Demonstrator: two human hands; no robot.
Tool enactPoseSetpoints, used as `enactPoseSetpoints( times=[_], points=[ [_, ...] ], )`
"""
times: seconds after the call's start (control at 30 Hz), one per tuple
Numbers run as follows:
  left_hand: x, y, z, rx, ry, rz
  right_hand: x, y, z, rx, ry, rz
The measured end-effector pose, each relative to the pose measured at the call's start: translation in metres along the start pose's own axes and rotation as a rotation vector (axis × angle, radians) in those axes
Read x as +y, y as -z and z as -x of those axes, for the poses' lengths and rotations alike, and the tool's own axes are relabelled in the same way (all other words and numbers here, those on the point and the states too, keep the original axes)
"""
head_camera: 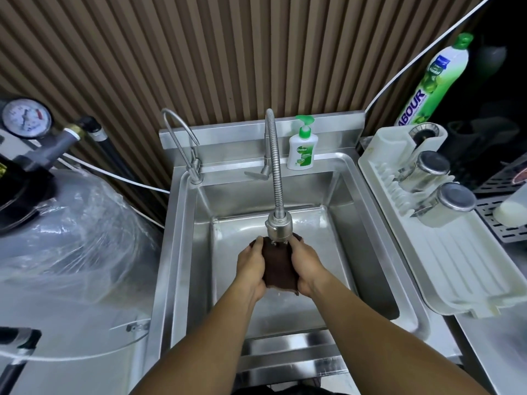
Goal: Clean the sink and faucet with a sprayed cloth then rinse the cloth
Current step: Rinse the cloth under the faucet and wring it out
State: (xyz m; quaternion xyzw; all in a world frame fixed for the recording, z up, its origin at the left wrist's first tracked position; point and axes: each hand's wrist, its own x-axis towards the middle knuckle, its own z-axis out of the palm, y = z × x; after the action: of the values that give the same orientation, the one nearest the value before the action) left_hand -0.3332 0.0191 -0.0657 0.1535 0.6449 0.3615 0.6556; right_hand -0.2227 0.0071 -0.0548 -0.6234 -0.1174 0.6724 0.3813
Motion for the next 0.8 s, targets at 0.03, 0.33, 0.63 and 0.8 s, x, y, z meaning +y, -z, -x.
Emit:
enactPoseSetpoints(
  times=[0.03, 0.33, 0.63, 0.8],
  points=[
    [0.002, -0.004, 0.000, -0.018, -0.002, 0.025, -0.001, -0.002, 0.001, -0.007, -0.005, 0.001],
    [0.014, -0.025, 0.001, -0.064, -0.048, -0.081, -0.012, -0.011, -0.015, 0.039, 0.082, 0.008],
    [0.013, -0.034, -0.003, -0.069, -0.006, 0.011, 0.002, -0.018, -0.033, 0.099, 0.138, 0.006],
    [0.012, -0.029, -0.008, -0.031, -0.047, -0.066, 0.003, -0.019, -0.020, 0.044, 0.251, 0.119]
  ],
)
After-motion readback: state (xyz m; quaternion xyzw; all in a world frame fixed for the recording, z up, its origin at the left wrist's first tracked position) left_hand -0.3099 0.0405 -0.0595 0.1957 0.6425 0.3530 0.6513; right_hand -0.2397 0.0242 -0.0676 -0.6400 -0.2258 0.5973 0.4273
